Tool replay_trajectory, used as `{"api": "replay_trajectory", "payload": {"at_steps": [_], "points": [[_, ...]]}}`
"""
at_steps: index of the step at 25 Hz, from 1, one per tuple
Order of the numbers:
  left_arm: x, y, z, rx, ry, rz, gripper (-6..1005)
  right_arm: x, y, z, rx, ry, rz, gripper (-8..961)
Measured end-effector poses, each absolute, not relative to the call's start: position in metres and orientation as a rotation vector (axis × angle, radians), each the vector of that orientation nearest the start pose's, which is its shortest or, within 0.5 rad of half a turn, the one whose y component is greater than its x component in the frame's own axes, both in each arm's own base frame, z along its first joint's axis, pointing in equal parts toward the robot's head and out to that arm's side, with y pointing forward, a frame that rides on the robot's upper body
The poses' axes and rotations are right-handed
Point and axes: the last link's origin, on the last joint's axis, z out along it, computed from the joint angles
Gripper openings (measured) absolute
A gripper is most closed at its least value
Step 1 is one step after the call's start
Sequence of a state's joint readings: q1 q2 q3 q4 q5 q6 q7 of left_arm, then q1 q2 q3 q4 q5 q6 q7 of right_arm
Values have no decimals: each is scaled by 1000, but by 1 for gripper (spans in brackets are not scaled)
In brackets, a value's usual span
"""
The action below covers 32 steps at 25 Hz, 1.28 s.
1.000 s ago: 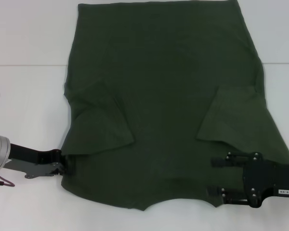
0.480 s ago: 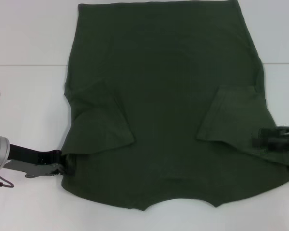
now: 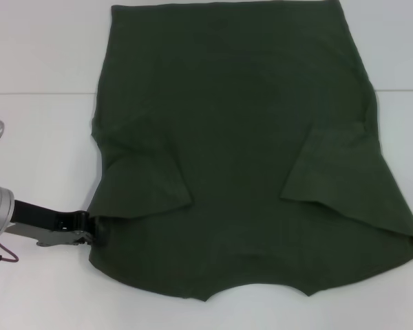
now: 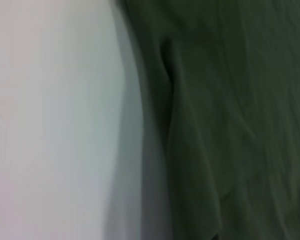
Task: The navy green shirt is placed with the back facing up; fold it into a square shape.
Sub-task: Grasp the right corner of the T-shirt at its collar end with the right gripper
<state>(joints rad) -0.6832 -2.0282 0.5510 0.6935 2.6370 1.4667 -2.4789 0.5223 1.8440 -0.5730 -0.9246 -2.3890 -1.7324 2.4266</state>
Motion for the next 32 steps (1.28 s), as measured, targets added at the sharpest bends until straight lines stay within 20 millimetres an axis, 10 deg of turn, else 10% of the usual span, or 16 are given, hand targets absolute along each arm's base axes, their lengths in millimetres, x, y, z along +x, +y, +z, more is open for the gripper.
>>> {"api": "replay_trajectory", "payload": {"at_steps": [32], "points": [[-300, 356, 24, -2200, -1879, -99, 37, 330, 351, 81, -2148, 1764, -110, 705]]}}
